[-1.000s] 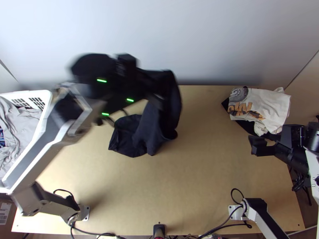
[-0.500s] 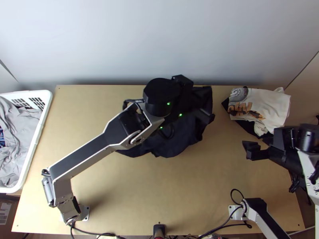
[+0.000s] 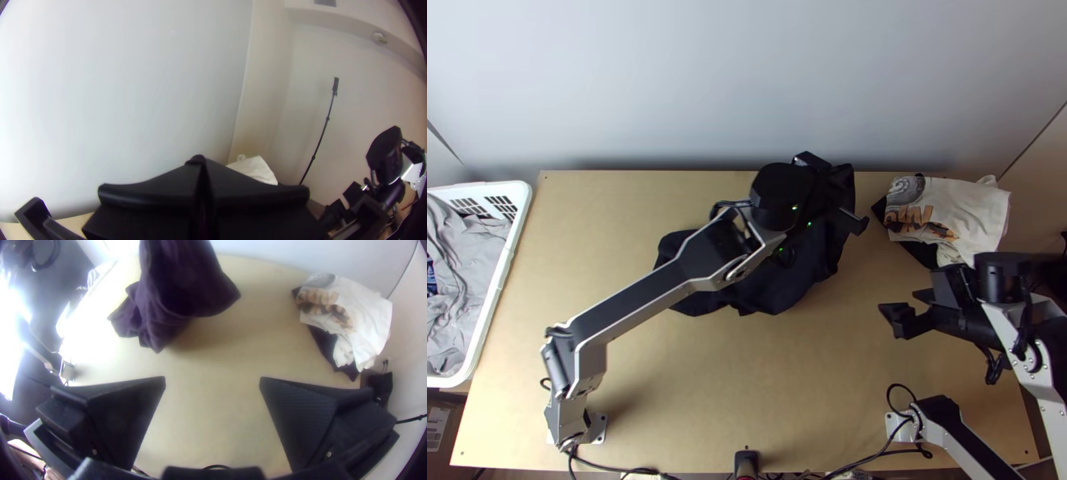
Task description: Fold the t-shirt
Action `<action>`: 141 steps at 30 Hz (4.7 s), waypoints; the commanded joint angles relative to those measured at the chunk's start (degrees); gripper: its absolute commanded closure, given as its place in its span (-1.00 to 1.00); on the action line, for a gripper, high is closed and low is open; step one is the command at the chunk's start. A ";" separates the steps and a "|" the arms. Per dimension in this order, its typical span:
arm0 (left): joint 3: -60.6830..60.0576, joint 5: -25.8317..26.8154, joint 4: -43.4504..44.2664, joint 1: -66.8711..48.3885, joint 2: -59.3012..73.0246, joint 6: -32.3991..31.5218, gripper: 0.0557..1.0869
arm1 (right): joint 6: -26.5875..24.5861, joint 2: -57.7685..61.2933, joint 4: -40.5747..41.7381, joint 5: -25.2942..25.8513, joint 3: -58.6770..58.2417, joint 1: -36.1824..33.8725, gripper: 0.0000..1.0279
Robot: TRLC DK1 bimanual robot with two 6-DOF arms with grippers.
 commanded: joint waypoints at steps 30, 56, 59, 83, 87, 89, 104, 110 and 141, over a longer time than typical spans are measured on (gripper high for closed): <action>-3.45 -2.35 -14.88 7.27 -9.13 5.22 -0.89 | -2.28 17.56 19.79 -1.64 -7.97 27.92 -0.91; -3.27 -2.53 -15.23 7.01 -12.11 5.13 -0.89 | 2.81 42.43 48.01 -1.20 -8.06 26.42 0.09; -3.45 -2.53 -15.40 6.92 -12.38 5.04 -0.89 | 2.29 41.20 48.01 -1.20 -7.44 26.42 0.60; -6.35 -2.35 -17.60 13.69 -19.32 4.60 -0.77 | -1.14 23.10 25.33 -0.23 1.79 15.97 0.94; -9.95 -2.35 -17.51 14.57 -22.13 4.51 -0.72 | -1.58 21.16 21.29 0.65 6.80 13.77 0.94; -11.54 -2.35 -17.51 14.65 -23.54 4.51 -0.47 | -1.84 20.55 19.53 1.88 10.05 12.98 0.94; -11.89 0.19 -18.13 18.26 -31.71 5.30 0.93 | -9.32 17.74 14.70 16.03 27.19 14.03 0.94; -11.62 0.19 -17.60 17.38 -34.79 5.48 0.93 | -11.34 17.74 15.40 19.98 31.32 16.40 0.94; -10.66 -1.21 -14.08 13.16 -51.84 11.02 0.93 | -21.36 16.42 22.96 33.52 49.51 24.31 0.94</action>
